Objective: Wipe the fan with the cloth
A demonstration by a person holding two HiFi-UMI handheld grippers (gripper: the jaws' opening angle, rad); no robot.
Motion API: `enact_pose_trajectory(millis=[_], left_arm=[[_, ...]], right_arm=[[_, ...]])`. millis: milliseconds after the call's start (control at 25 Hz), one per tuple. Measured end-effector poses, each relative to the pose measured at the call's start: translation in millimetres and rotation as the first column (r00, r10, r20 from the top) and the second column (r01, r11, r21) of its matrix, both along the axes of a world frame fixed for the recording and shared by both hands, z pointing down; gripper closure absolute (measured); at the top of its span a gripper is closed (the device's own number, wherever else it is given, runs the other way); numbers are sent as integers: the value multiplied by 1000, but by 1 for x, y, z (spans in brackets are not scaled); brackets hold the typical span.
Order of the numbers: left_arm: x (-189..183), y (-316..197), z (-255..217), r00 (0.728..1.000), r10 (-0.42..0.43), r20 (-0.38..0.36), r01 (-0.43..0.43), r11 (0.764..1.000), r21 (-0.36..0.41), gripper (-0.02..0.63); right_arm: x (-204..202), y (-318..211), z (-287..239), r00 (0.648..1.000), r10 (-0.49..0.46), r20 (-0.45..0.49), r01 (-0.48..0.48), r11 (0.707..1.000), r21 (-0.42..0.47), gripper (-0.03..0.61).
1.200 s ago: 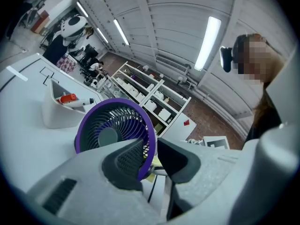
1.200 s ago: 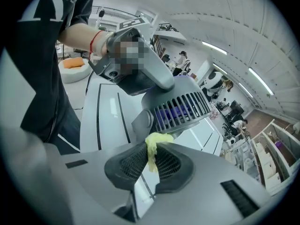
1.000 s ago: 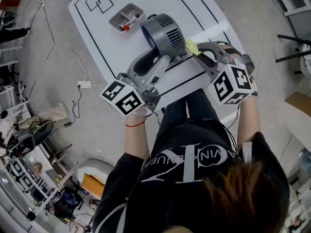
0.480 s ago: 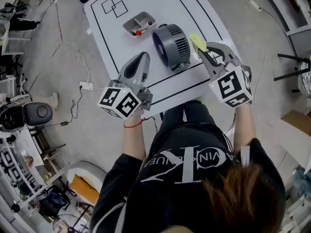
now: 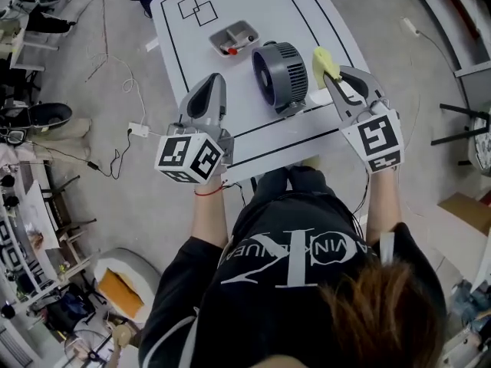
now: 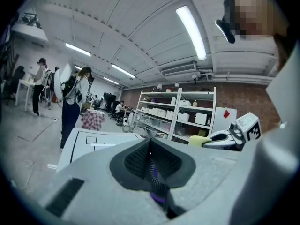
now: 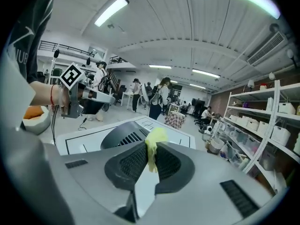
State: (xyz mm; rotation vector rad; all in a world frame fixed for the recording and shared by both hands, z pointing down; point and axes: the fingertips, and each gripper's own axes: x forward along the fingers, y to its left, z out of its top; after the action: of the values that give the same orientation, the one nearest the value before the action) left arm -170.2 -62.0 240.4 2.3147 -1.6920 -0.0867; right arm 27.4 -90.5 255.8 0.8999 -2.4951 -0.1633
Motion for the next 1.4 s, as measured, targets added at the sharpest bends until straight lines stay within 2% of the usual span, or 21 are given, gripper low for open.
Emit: enact_pose_trajectory(millis=[120, 440, 1400], left_arm=[[-7, 1, -8, 998, -40, 54, 39, 999, 30, 603], [-17, -2, -25, 993, -84, 81, 78, 994, 73, 603], [-48, -14, -77, 971, -196, 137, 169, 967, 189, 603]], right_arm=[[0, -2, -8, 1000, 10, 22, -10, 1000, 19, 545], [0, -8, -28, 993, 35, 110, -40, 998, 40, 545], [-7, -29, -65, 988, 15, 155, -34, 992, 120, 545]])
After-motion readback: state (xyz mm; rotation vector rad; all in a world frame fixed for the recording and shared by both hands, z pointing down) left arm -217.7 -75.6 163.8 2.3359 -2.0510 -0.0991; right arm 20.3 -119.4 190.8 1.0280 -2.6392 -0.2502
